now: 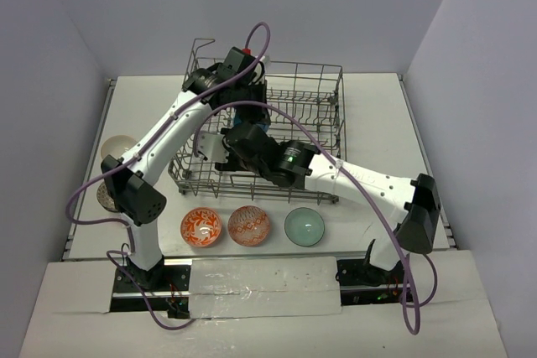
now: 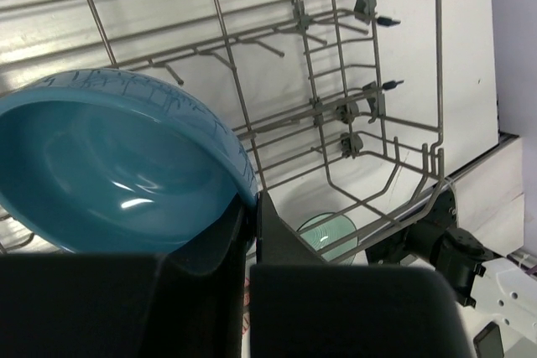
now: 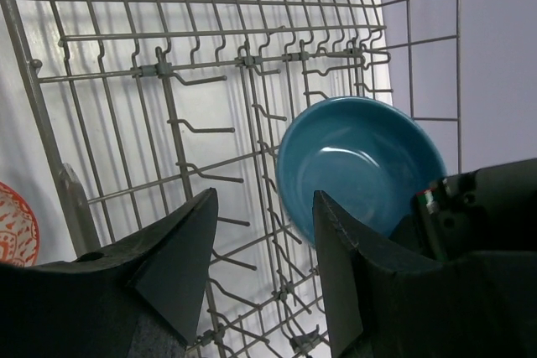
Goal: Load the bowls into the dish rack
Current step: Pass from the left arm to the right
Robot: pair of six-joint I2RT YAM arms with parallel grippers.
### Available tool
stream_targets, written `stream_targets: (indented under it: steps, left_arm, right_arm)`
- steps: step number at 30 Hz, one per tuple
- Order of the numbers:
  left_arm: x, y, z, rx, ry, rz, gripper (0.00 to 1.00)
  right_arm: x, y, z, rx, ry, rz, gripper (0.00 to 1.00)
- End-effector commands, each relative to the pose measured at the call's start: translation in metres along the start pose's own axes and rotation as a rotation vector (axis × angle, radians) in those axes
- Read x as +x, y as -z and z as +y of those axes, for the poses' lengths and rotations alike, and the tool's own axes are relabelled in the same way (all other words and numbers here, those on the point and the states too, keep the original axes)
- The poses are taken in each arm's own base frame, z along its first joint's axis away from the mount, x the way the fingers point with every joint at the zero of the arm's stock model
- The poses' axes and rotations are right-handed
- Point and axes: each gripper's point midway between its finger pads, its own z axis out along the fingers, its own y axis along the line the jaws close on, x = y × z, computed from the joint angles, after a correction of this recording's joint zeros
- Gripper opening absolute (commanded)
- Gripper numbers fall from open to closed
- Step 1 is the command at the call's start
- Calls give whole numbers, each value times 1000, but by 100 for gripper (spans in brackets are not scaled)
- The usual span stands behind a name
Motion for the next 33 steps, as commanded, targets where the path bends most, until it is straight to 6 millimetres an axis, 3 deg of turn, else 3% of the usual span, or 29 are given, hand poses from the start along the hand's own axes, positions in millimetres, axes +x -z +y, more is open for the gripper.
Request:
stream_targets:
  steps: [1, 8, 26, 33]
  left_arm:
    - [-5, 26, -10, 35, -36, -69, 0]
    - [5, 25, -2, 8, -44, -51, 0]
    - [7, 45, -11, 7, -77, -68, 0]
    - [9, 52, -14, 16, -90, -76, 0]
  right_arm:
    - [-15, 0, -17, 47, -4, -23, 56]
    - [-13, -10, -22, 76, -6, 11, 56]
    - [9, -36, -9, 57, -11, 81, 56]
    - [15, -44, -14, 71, -24, 106, 57]
